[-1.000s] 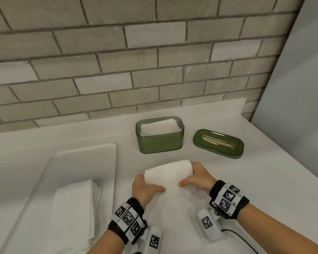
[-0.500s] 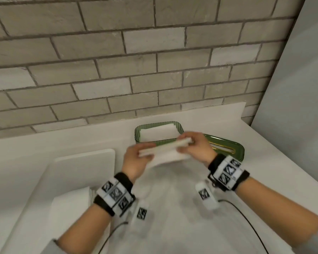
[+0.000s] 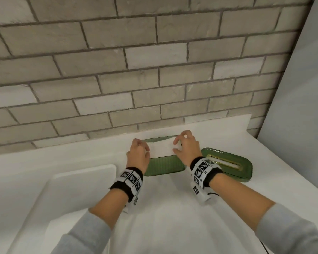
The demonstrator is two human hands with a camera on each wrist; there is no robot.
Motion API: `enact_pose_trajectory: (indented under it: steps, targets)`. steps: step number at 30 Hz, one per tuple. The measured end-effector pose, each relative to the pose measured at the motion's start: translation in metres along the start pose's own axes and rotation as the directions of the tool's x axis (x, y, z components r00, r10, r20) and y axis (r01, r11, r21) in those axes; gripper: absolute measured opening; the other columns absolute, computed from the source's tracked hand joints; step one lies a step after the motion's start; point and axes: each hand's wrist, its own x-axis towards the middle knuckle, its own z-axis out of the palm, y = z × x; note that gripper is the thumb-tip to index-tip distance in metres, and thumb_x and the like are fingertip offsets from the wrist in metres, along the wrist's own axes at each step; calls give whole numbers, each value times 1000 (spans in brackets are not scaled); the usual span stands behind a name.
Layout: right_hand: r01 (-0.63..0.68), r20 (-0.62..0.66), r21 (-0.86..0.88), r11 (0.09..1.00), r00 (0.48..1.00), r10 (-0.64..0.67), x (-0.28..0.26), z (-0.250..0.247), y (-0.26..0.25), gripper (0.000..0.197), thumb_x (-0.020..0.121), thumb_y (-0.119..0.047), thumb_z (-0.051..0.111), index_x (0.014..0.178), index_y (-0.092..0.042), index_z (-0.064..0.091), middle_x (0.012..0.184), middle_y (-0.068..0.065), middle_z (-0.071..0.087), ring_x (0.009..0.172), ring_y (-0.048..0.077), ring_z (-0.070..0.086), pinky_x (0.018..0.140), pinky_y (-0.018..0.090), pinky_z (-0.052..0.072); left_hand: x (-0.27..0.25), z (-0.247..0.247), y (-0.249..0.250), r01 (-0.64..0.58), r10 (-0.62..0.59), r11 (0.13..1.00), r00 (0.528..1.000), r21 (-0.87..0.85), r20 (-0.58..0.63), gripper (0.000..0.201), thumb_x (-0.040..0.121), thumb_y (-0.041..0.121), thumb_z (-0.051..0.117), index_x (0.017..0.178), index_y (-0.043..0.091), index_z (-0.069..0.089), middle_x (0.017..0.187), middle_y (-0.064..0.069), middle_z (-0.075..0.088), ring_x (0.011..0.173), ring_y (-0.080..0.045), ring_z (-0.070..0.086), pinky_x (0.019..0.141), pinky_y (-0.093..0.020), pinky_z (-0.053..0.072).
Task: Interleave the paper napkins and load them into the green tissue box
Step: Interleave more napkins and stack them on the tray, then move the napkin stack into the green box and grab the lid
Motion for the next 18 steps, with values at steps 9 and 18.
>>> enact_pose_trajectory:
  steps: [9,18]
  targets:
    - [325,296,-204,923,919,-259,-48,-18,5,19,87,-22,68,103,-17,61,139,-2,52,141,18,33,115,31,15,-40,-9,13,-264,178,937,924,228,338,15,90,20,70,97,14,59,141,-3,53,151,-17,20,122,-35,1]
    - [341,601,-14,940,754,-265,-182,-77,-9,18,86,-27,69,82,-27,52,158,-2,23,145,16,24,111,26,28,-189,-69,39,-276,223,961,798,10,560,23,89,34,71,86,14,60,152,1,43,142,-15,37,109,-20,32]
